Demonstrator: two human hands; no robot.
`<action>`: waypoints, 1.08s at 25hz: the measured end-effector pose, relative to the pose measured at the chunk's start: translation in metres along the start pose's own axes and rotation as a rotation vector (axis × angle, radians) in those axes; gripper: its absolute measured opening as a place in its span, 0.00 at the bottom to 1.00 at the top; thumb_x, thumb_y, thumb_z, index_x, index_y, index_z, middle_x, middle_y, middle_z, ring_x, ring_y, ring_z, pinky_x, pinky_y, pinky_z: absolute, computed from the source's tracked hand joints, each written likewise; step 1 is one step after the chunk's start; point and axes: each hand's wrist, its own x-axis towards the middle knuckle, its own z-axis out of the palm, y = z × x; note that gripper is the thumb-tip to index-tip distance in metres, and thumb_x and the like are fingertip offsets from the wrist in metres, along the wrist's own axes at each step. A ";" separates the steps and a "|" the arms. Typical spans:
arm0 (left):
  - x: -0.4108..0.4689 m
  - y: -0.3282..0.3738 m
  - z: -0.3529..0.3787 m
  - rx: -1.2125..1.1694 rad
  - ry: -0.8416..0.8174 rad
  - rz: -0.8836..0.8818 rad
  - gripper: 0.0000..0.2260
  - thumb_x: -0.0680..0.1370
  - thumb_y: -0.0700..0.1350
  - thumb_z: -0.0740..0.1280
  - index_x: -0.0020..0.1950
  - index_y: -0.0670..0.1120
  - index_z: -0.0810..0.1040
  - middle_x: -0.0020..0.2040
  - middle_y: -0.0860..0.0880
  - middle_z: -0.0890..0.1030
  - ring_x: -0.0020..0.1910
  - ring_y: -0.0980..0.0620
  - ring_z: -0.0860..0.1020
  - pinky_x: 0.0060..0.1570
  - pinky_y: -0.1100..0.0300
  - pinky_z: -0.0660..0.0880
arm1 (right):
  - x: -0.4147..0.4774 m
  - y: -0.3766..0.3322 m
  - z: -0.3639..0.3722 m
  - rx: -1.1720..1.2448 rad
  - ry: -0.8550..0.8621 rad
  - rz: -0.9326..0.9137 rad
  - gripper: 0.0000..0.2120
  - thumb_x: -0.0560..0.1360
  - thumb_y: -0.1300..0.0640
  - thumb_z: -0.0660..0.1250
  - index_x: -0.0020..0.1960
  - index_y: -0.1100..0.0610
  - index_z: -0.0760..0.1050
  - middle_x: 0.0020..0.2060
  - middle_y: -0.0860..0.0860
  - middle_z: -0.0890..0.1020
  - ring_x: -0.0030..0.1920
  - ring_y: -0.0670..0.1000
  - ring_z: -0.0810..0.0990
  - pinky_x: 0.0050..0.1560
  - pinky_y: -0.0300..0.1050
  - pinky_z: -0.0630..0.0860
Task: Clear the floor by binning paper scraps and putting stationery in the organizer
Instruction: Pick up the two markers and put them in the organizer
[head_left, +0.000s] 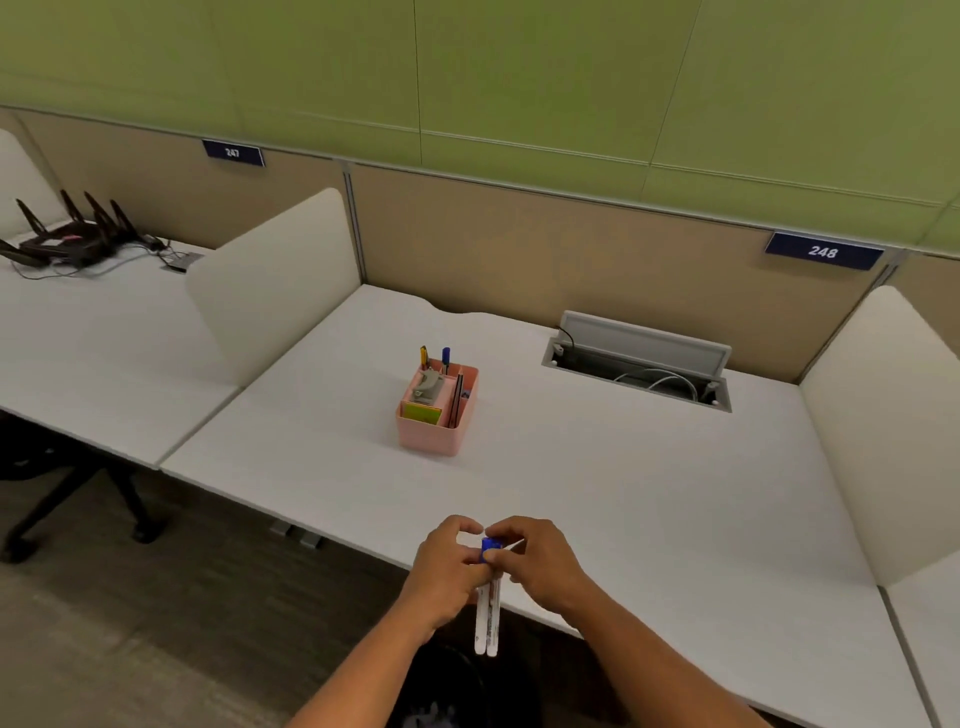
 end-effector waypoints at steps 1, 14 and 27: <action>0.009 0.002 -0.006 0.037 0.017 0.001 0.23 0.76 0.44 0.77 0.66 0.58 0.72 0.54 0.51 0.88 0.49 0.53 0.88 0.55 0.52 0.86 | 0.013 -0.003 0.001 -0.027 -0.031 -0.015 0.14 0.76 0.53 0.75 0.61 0.51 0.84 0.54 0.46 0.86 0.51 0.48 0.85 0.57 0.50 0.83; 0.164 0.071 -0.068 0.158 0.070 -0.127 0.11 0.76 0.45 0.77 0.57 0.49 0.85 0.53 0.48 0.88 0.51 0.48 0.87 0.62 0.46 0.83 | 0.211 -0.046 -0.049 0.117 -0.139 -0.065 0.06 0.76 0.57 0.75 0.52 0.52 0.84 0.44 0.51 0.87 0.38 0.52 0.87 0.42 0.43 0.86; 0.291 0.110 -0.120 0.161 0.331 -0.096 0.24 0.77 0.43 0.75 0.72 0.46 0.78 0.69 0.47 0.82 0.63 0.48 0.82 0.57 0.57 0.83 | 0.386 -0.095 -0.105 0.086 -0.052 -0.180 0.10 0.78 0.59 0.72 0.58 0.52 0.83 0.50 0.53 0.84 0.45 0.55 0.86 0.48 0.49 0.86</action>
